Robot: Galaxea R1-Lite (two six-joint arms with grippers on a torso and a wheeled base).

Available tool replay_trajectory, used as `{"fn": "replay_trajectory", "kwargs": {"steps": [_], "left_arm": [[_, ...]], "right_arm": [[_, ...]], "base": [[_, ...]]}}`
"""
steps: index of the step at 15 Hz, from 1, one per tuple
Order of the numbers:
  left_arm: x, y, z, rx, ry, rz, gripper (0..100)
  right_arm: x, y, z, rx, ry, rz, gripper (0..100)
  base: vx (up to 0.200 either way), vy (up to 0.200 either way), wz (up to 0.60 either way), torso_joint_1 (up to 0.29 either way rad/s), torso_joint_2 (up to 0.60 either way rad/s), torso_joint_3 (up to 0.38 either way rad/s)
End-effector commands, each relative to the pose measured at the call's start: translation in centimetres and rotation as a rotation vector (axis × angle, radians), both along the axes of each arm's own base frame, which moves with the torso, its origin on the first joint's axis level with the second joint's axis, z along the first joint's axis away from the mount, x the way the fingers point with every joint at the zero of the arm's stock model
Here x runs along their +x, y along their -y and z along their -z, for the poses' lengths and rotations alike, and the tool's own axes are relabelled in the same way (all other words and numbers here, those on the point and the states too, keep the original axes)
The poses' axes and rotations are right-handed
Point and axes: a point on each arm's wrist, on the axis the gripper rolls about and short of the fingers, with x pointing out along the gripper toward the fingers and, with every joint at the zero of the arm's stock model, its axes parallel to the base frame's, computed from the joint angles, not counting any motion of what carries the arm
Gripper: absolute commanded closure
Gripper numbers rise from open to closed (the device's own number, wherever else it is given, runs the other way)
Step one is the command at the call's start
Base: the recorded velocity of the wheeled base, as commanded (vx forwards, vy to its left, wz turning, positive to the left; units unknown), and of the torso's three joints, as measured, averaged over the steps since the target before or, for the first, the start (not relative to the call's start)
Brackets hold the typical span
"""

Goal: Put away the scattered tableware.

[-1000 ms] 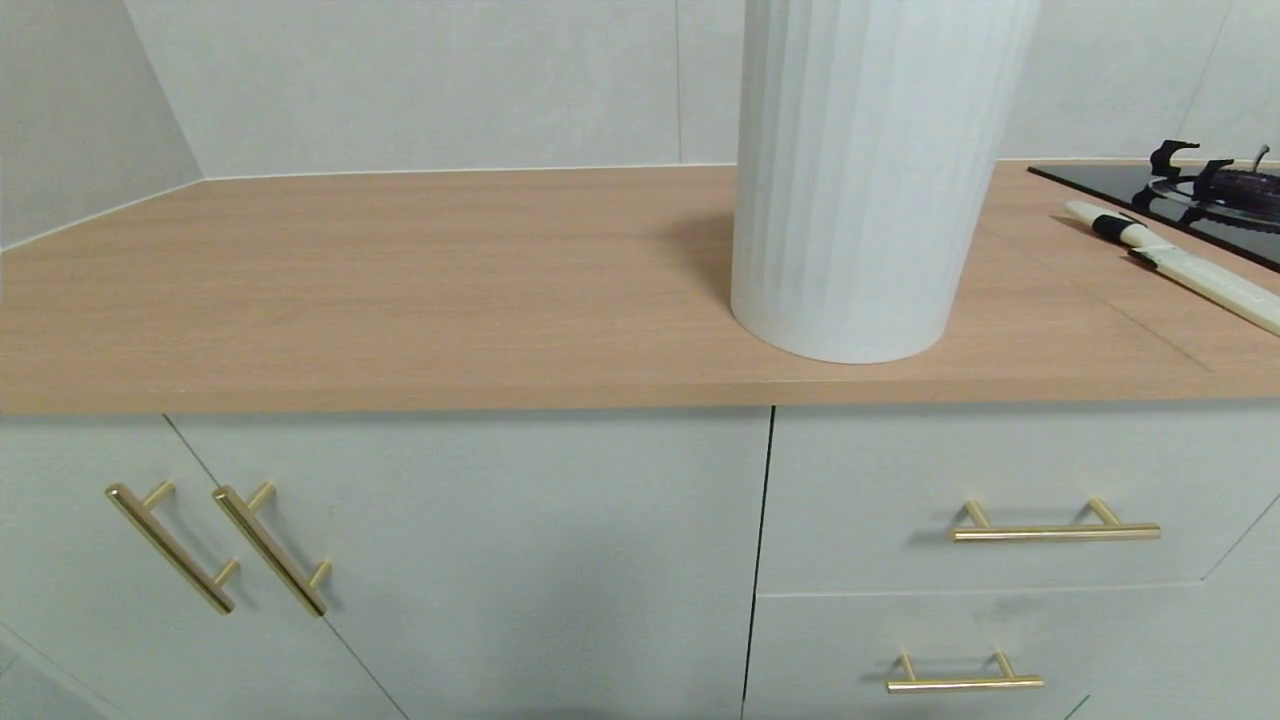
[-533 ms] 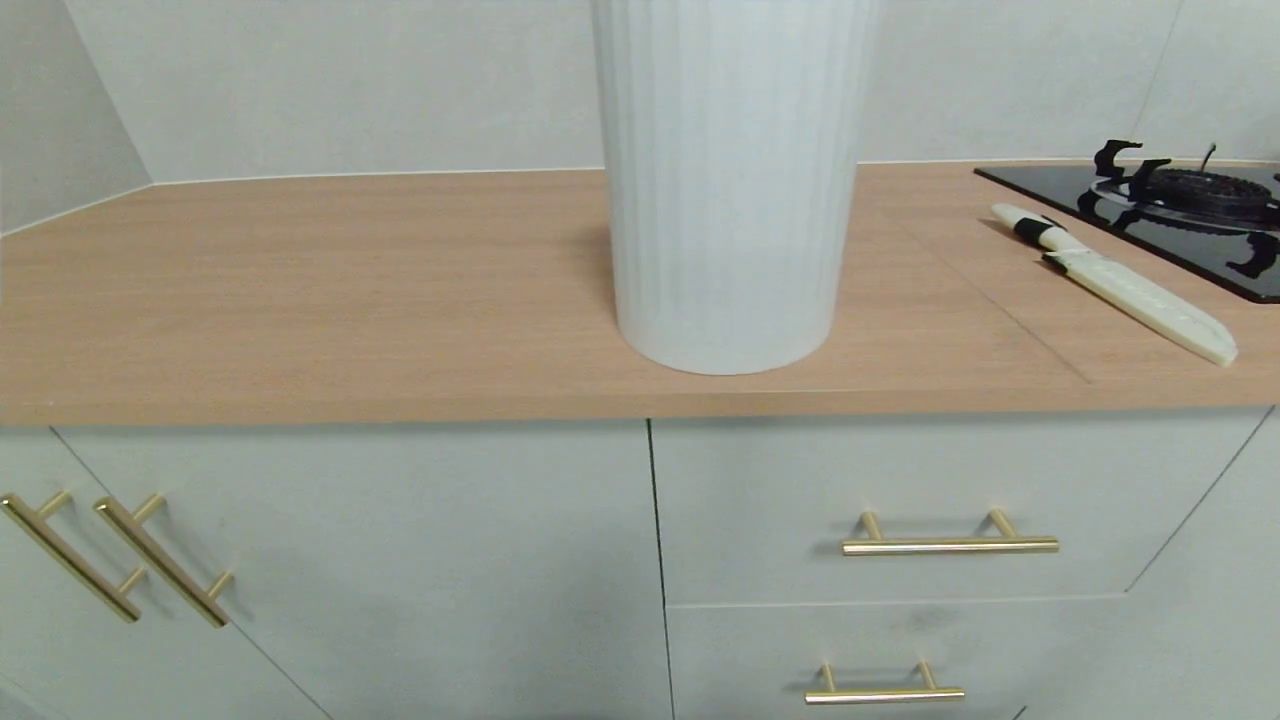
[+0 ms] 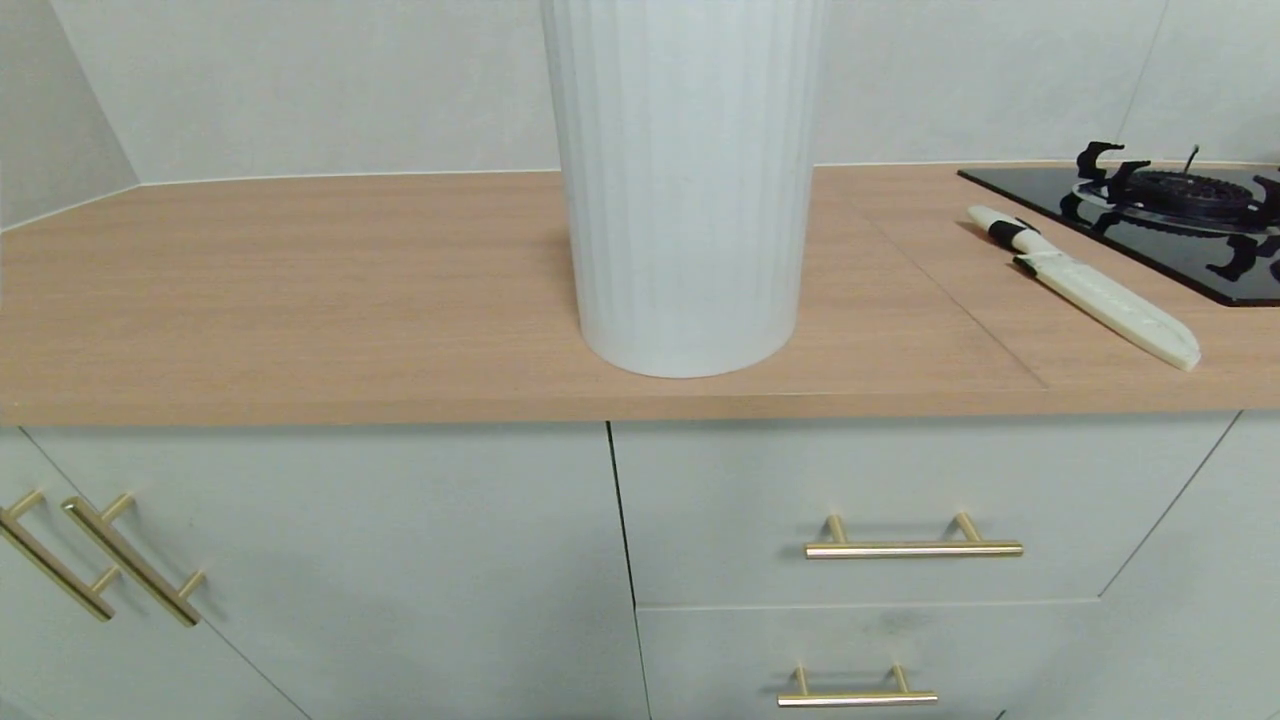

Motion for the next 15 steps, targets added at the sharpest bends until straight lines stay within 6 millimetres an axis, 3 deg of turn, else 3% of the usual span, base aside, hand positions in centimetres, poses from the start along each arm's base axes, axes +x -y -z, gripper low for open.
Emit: {"fn": "replay_trajectory", "kwargs": {"steps": [1,9,15], "left_arm": [[0.01,0.0,-0.01,0.0,-0.001,-0.001,0],[0.01,0.0,-0.01,0.0,-0.001,-0.001,0],[0.01,0.0,-0.01,0.0,-0.001,-0.001,0]], "right_arm": [[0.01,0.0,0.0,0.0,-0.001,-0.001,0],[0.01,0.0,0.0,0.0,-0.001,-0.003,0],[0.01,0.0,0.0,0.0,-0.001,-0.003,0]], "base": [[0.0,0.0,0.0,0.0,0.0,0.0],[0.0,0.0,0.0,0.003,-0.01,-0.008],[0.0,0.0,0.0,0.102,-0.35,-0.267]]}}
